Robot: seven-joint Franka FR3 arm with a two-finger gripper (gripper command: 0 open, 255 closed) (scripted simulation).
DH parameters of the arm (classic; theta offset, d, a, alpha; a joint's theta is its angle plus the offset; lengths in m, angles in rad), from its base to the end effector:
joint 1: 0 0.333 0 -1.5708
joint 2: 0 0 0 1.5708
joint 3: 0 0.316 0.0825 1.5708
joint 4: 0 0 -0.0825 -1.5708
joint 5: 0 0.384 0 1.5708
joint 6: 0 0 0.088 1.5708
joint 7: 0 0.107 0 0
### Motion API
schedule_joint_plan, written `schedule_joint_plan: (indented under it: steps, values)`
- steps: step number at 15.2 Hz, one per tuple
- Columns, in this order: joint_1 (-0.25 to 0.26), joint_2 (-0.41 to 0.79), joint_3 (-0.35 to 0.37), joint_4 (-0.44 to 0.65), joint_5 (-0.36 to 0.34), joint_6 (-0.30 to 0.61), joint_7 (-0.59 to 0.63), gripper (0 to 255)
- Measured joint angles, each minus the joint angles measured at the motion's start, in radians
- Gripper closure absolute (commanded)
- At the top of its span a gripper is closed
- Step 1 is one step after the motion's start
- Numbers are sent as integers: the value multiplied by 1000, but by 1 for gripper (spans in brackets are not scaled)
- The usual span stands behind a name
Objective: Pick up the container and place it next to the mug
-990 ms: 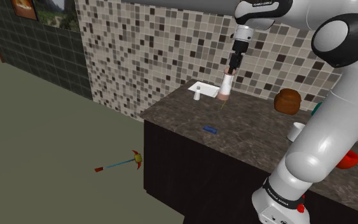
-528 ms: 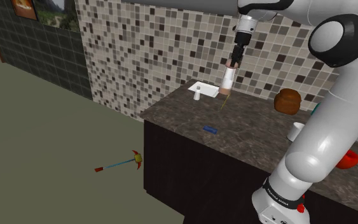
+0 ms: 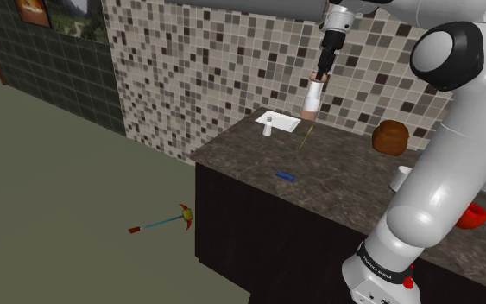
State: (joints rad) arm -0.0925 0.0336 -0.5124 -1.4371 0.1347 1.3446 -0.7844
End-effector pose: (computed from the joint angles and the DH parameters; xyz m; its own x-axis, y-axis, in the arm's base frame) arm 0.4561 -0.2885 0.6524 0.9798 0.1998 -0.0021 0.1966 -0.9660 -0.1677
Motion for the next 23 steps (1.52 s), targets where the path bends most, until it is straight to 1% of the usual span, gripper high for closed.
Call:
schedule_joint_plan:
  steps: [1,5,7,8,11,17,23]
  values:
    - [-1,-13,-1,-10,-7,-3,-3,255]
    - [-13,-126,-12,-120,-67,7,-31,255]
    - [-23,-196,-14,-185,-104,9,-42,255]
    - [-29,-218,-18,-197,-116,3,-51,255]
    - [-51,-312,-23,-280,-168,2,-75,255]
    - [-104,-447,-56,-368,-255,-29,-150,255]
    - [-159,-551,-103,-414,-341,-69,-243,255]
